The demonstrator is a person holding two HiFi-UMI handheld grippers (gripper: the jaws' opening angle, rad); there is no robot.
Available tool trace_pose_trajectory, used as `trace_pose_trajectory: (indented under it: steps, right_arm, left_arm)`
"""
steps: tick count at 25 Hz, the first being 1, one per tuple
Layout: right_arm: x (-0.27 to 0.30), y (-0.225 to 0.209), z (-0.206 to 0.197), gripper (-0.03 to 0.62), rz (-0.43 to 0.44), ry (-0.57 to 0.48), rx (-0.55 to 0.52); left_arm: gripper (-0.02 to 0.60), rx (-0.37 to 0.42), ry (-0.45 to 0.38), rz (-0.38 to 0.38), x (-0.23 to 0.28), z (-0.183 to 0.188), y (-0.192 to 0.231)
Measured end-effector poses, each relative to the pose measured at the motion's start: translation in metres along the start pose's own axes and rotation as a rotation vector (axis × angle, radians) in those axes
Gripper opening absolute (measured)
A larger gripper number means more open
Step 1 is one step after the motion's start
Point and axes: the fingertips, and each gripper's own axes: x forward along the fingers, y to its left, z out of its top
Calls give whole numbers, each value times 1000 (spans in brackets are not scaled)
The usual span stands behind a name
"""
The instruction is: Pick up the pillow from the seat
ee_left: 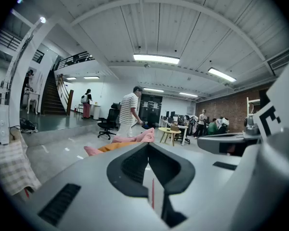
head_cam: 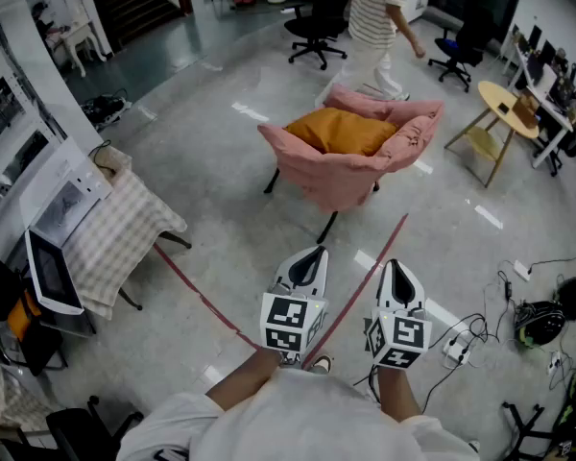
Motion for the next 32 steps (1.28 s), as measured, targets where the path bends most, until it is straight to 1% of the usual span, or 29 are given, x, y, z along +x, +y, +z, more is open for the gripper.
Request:
trace_pose_trajectory:
  steps: [9, 15, 20, 26, 29, 32]
  right_arm:
    - [4, 18, -1, 28, 16, 3, 4]
    - [17, 34, 6, 29, 35, -34, 53]
    - [27, 42, 6, 31, 14, -44, 56]
    - [46, 39, -9, 31, -18, -4, 81]
    - [60, 39, -9, 31, -23, 5, 63]
    - [75, 28, -11, 31, -35, 20, 42]
  left_arm:
    - [9, 7, 5, 13, -10, -2, 14]
    - [9, 16, -10, 18, -12, 3, 36]
    - [9, -4, 1, 29, -15, -4, 63]
    - [9, -31, 49, 47, -13, -24, 89]
    - [9, -41, 42, 57, -2, -21, 105]
    - [9, -48, 29, 69, 16, -16, 117]
